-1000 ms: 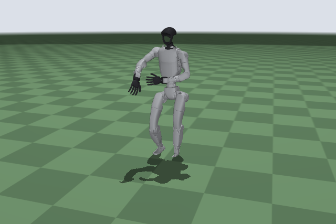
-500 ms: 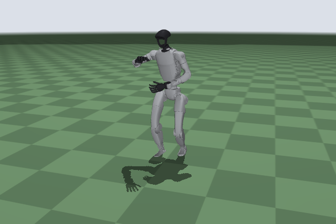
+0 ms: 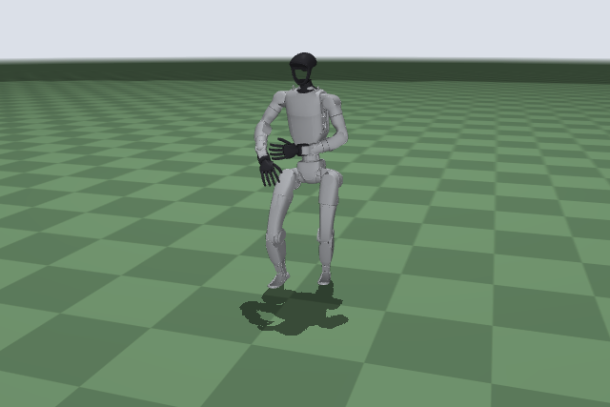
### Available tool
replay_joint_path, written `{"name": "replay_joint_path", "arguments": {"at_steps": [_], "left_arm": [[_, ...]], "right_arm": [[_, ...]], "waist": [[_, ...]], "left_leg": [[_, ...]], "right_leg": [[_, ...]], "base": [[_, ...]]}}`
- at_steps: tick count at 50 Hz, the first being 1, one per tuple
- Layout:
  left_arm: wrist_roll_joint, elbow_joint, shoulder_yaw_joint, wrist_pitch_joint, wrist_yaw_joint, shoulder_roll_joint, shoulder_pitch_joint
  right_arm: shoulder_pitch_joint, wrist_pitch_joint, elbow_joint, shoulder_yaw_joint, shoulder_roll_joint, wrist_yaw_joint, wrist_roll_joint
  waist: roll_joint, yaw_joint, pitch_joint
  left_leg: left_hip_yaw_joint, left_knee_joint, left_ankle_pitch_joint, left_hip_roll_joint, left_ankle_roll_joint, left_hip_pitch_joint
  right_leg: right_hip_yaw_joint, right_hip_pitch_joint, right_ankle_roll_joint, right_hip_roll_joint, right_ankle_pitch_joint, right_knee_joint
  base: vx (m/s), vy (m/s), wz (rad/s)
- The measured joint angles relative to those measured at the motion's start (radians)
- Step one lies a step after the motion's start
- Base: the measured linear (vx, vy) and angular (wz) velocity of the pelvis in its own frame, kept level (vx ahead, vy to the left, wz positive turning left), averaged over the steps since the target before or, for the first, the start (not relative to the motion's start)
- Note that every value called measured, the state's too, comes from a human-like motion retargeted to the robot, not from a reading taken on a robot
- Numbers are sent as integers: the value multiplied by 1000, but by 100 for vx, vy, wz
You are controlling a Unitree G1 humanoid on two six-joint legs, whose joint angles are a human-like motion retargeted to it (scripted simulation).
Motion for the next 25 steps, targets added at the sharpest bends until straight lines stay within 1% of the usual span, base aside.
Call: {"name": "replay_joint_path", "arguments": {"at_steps": [2, 6, 8, 11, 12, 13, 15, 18, 22, 23, 25], "left_arm": [[-13, 8, 14, 3, -18, 7, 24], [-36, 28, 28, 16, -42, -2, 69], [-54, 44, 36, 25, -61, -6, 73], [-66, 63, 40, 33, -74, -22, 89], [-71, 72, 40, 36, -79, -27, 86], [-80, 86, 40, 37, -86, -31, 73], [-87, 102, 36, 41, -89, -41, 76], [-99, 149, 22, 45, -90, -54, 48], [-98, 194, -4, 51, -85, -63, 41], [-96, 206, -10, 51, -84, -64, 31], [-91, 217, -22, 54, -84, -66, 35]], "right_arm": [[1, -8, 5, -3, 15, -3, 8], [12, -9, 1, 0, 39, -9, 28], [6, -7, 7, -3, 55, -7, 41], [10, 0, 22, 3, 76, -13, 51], [6, 3, 32, 3, 85, -15, 53], [-6, 5, 49, 2, 94, -16, 55], [-1, 11, 69, 9, 107, -16, 55], [-10, 19, 111, 11, 123, -16, 62], [7, 30, 137, 17, 141, -9, 74], [3, 33, 141, 15, 143, -5, 81], [15, 35, 145, 18, 148, -2, 88]], "waist": [[9, 21, -21], [-11, 62, -39], [0, 82, -55], [1, 113, -54], [10, 123, -55], [33, 134, -58], [48, 151, -54], [74, 164, -63], [83, 161, -67], [81, 158, -72], [82, 151, -68]], "left_leg": [[-29, -4, -2, 20, 5, -7], [-65, 80, -36, 35, -1, -36], [-94, 101, -43, 60, -4, -54], [-118, 216, -55, 89, -27, -85], [-135, 259, -59, 105, -33, -102], [-159, 303, -62, 134, -40, -126], [-175, 383, -64, 160, -56, -150], [-205, 366, -61, 171, -65, -173], [-209, 311, -51, 166, -77, -166], [-211, 260, -35, 159, -75, -147], [-205, 268, -38, 163, -78, -141]], "right_leg": [[-33, 29, -14, 15, 9, -66], [-63, 52, -45, 10, -52, -74], [-99, 80, -66, 31, -63, -129], [-120, 92, -85, 45, -95, -104], [-132, 101, -93, 59, -98, -112], [-153, 119, -105, 90, -87, -153], [-166, 126, -116, 113, -102, -136], [-189, 160, -127, 145, -85, -209], [-194, 178, -129, 154, -94, -214], [-194, 193, -129, 154, -86, -248], [-192, 194, -128, 154, -96, -225]], "base": [[11, -15, 19], [11, -19, 16], [14, -20, 19], [10, -21, 3], [11, -20, -1], [10, -19, -4], [8, -17, -9], [9, -13, -2], [6, -8, -1], [7, -5, 4], [0, 0, 0]]}}
